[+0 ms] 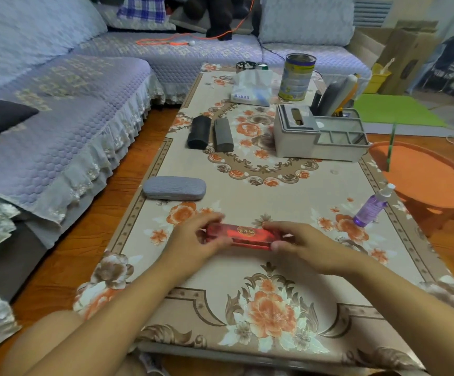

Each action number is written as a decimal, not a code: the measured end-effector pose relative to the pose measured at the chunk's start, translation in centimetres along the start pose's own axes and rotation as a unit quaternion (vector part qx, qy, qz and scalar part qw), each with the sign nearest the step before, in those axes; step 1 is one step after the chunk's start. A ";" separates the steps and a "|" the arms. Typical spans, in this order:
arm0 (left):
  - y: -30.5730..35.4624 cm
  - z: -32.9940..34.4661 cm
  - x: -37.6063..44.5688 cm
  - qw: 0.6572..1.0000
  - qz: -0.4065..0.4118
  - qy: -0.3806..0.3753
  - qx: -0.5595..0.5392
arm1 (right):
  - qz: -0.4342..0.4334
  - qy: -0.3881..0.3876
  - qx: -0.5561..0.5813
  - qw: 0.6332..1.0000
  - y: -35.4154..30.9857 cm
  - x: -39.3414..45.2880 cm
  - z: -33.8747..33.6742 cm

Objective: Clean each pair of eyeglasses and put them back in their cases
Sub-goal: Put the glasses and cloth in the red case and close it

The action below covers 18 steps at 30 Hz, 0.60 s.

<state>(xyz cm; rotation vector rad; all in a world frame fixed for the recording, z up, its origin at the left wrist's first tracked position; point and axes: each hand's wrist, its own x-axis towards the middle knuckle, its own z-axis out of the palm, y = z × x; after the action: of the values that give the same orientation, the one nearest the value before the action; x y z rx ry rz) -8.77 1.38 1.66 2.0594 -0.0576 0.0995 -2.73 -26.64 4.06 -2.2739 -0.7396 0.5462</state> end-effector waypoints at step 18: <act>6.2 5.6 -5.3 0.809 -0.184 0.097 -0.550 | 0.012 0.055 0.199 0.978 -4.5 -2.5 3.0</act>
<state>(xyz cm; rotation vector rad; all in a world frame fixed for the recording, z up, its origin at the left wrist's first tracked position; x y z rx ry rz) -14.31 -6.46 3.98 0.8513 0.3423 0.0177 -7.90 -24.08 5.61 -1.9228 -0.4970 0.5219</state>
